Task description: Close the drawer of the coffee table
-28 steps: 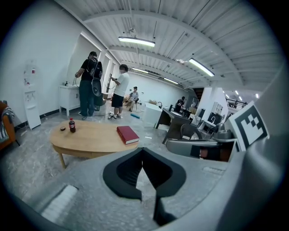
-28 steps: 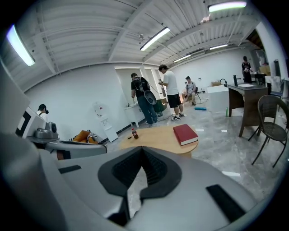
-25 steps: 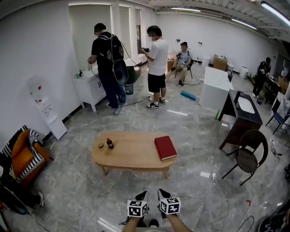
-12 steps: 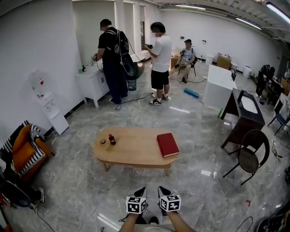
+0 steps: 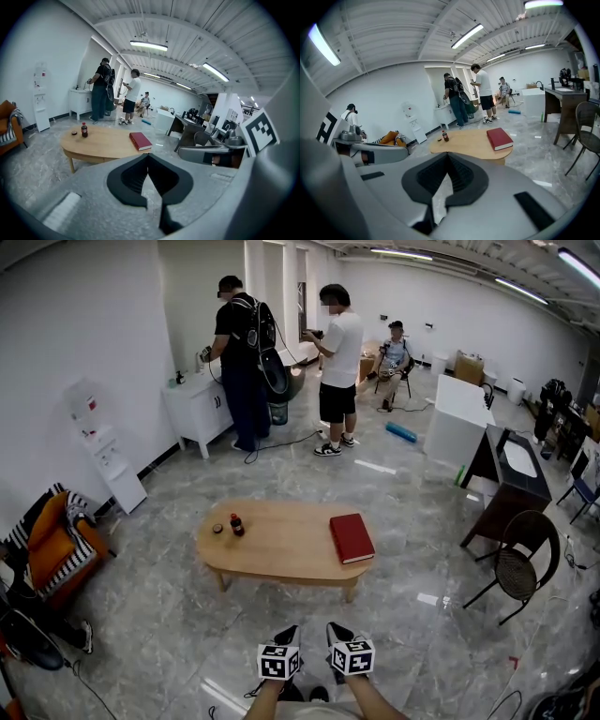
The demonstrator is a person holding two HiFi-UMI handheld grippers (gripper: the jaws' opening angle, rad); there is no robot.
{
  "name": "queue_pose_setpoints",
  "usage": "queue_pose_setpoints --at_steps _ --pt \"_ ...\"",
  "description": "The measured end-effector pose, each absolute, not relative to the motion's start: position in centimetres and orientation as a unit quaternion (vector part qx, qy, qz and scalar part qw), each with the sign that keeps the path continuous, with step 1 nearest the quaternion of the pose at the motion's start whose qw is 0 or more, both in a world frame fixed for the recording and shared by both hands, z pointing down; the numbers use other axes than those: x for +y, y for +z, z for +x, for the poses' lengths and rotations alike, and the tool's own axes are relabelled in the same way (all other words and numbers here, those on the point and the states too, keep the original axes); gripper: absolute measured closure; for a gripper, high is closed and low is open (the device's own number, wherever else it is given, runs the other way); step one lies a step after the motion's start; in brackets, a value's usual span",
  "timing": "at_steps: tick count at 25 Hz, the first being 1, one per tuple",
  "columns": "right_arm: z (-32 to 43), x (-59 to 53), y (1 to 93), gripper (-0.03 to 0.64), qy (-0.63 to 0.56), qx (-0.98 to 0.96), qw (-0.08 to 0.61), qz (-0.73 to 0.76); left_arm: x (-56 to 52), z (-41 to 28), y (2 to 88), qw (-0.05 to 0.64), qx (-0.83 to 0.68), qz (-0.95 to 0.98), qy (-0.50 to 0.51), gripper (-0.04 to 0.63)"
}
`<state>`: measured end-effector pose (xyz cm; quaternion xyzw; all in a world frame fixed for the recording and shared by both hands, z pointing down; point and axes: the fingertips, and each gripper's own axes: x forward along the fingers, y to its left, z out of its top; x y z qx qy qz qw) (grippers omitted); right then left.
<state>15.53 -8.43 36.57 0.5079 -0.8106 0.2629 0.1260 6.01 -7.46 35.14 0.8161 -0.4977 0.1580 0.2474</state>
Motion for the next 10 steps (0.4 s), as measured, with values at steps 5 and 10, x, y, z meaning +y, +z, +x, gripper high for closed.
queue_pose_setpoints --at_steps 5,10 --pt "15.81 -8.63 36.58 0.601 0.261 -0.814 0.127 0.503 -7.33 6.41 35.26 0.247 -0.498 0.817 0.155 0.586" --pt "15.35 -8.44 36.11 0.601 0.265 -0.814 0.123 0.501 -7.18 6.1 35.13 0.248 -0.497 0.816 0.161 0.586"
